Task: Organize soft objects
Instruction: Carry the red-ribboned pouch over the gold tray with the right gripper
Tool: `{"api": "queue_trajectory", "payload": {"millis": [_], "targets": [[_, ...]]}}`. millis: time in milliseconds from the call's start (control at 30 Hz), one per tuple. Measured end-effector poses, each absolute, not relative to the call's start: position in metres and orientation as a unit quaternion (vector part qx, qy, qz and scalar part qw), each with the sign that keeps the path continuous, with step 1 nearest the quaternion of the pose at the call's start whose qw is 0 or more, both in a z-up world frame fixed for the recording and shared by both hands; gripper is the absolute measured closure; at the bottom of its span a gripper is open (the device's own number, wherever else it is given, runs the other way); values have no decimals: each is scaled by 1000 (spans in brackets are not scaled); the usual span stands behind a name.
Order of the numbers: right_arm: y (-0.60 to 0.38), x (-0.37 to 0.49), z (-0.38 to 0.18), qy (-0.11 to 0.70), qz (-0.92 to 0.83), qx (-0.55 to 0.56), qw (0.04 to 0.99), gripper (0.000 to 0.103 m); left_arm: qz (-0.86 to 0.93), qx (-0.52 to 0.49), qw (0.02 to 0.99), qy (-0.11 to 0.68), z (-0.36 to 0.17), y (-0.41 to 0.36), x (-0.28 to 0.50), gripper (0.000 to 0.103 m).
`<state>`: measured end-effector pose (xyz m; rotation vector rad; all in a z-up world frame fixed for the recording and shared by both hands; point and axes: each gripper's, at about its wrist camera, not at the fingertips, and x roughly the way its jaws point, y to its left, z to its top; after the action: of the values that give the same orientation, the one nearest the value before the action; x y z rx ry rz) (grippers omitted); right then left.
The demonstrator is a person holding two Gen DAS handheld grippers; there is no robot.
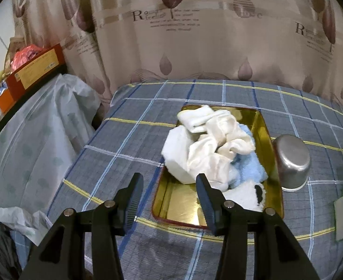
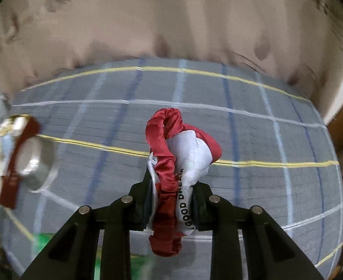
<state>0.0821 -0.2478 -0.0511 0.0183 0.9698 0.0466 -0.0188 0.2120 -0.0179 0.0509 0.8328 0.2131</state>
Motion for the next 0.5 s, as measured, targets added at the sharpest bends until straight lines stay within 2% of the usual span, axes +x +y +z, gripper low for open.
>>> {"api": "queue_trajectory", "payload": {"millis": [200,500], "targets": [[-177,66,-26,457,99,-10,884,78,120,12,906,405,-20,226,-23,55],[-64,47,-17,454,216,-39,864,78,144,-24,901,410,-19,249,-29,55]]}}
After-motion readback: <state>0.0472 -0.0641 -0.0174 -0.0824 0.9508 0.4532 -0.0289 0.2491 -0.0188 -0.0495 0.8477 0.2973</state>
